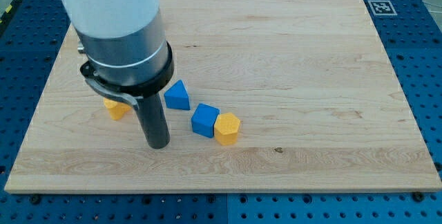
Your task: Place the blue cube to the top left of the yellow hexagon
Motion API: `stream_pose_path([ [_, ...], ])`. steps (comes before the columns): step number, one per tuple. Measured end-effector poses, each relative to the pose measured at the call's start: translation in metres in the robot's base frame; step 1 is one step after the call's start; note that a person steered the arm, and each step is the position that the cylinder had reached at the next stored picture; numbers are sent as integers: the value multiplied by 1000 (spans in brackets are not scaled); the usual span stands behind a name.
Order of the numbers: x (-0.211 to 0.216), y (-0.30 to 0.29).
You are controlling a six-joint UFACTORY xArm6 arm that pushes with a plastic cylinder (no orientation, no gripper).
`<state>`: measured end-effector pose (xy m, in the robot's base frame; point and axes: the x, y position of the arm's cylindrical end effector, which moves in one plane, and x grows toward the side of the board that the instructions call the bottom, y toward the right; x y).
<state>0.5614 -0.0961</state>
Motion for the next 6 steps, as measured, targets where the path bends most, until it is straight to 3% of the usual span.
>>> stream_pose_path([
  [6,-15,75],
])
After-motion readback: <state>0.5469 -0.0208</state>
